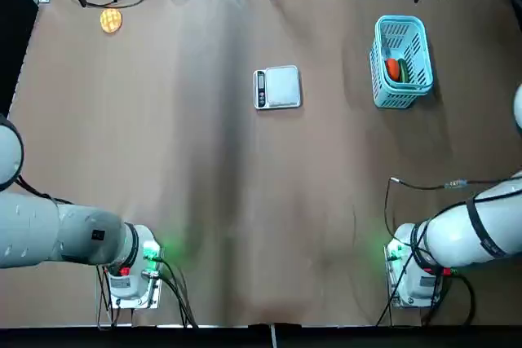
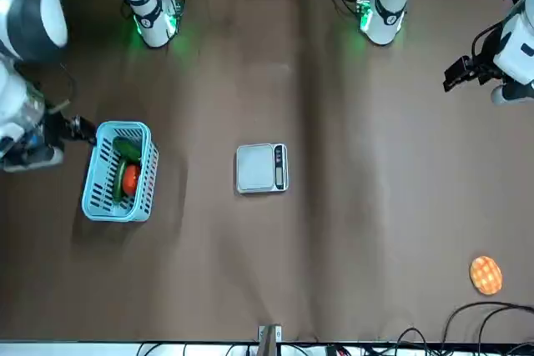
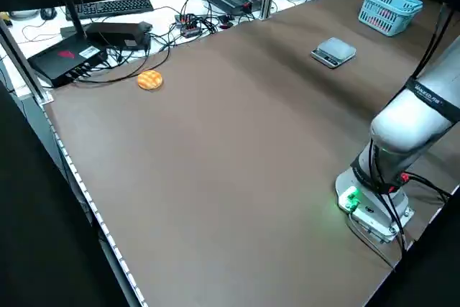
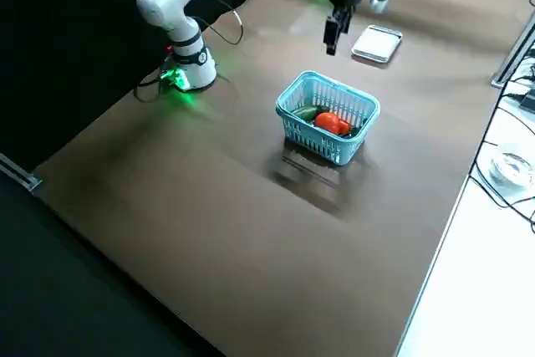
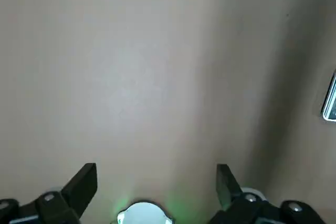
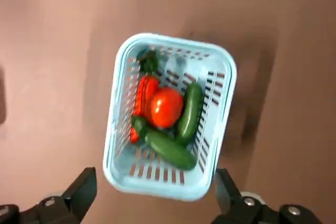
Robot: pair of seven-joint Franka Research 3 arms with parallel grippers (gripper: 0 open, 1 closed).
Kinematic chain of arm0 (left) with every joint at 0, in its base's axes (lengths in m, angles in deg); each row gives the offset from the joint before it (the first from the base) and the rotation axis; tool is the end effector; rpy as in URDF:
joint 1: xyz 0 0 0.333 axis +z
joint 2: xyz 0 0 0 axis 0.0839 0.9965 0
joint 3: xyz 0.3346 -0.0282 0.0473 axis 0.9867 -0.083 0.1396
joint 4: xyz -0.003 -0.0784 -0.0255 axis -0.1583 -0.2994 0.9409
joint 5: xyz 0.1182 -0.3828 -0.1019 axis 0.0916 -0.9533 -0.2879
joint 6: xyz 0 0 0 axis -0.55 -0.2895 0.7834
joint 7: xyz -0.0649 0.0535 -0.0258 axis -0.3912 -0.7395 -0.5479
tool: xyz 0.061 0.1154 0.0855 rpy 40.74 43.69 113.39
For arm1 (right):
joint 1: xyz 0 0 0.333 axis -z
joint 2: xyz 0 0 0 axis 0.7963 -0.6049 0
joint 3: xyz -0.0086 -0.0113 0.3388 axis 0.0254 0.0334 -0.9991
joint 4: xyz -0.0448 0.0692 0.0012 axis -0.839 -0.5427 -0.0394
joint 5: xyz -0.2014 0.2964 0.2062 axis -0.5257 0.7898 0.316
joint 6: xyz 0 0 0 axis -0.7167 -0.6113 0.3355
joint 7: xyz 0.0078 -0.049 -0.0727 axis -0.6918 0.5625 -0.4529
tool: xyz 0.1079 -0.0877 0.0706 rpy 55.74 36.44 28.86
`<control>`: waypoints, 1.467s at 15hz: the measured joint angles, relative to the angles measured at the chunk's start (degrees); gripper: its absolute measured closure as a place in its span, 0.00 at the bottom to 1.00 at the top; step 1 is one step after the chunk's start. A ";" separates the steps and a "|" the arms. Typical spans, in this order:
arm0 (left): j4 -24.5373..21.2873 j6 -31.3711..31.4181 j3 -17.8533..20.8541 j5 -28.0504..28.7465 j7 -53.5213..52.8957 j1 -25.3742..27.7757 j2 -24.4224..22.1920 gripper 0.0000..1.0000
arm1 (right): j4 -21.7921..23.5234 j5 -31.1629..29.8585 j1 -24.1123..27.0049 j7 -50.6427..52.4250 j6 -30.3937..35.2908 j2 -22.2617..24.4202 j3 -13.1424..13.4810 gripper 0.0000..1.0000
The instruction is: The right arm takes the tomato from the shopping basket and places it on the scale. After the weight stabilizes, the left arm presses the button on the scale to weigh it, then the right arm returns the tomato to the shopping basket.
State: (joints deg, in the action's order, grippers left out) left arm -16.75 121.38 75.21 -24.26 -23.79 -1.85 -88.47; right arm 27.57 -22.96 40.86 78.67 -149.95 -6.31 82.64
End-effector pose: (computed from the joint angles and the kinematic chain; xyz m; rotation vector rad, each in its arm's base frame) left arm 0.5237 -0.0284 0.5775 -3.1220 -0.2183 0.1551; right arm 0.6001 -0.0032 0.4904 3.1243 0.2112 -0.0600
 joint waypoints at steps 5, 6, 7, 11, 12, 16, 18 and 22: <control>0.00 0.00 -0.03 0.00 -0.12 -0.03 0.00 0.00 | -9.82 0.02 0.93 0.01 9.51 1.31 0.23 0.01; 0.00 0.00 -0.05 0.00 -0.25 -0.04 0.00 0.00 | -11.55 0.10 1.92 0.03 10.20 1.32 0.05 0.01; 0.00 0.00 -0.06 0.00 -0.39 -0.06 0.00 0.00 | -12.43 0.19 3.42 0.24 10.84 1.32 -0.65 0.01; 0.10 0.00 -0.74 0.00 -0.90 -0.10 0.00 0.00 | -12.16 0.37 13.67 0.60 15.10 1.20 -10.31 0.03; 0.12 0.00 -1.05 0.00 -0.90 -0.11 0.00 0.00 | -11.99 0.37 13.90 0.60 15.08 1.20 -10.76 0.03; 0.13 0.00 -1.33 0.00 -0.90 -0.11 0.00 0.00 | -11.80 0.71 13.89 0.59 14.41 1.20 -11.52 0.01; 0.13 -0.13 -1.33 0.00 -0.90 -0.10 0.00 0.00 | -11.80 0.74 13.90 0.59 14.27 1.20 -11.52 0.01; 0.13 -0.70 -1.34 0.00 -0.90 -0.11 0.00 0.00 | -12.17 0.75 13.90 0.59 13.84 1.20 -11.53 0.01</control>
State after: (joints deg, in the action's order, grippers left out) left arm -16.62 120.67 73.87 -24.26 -24.70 -1.96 -88.48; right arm 15.40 -22.21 54.76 79.26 -136.11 -5.11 71.11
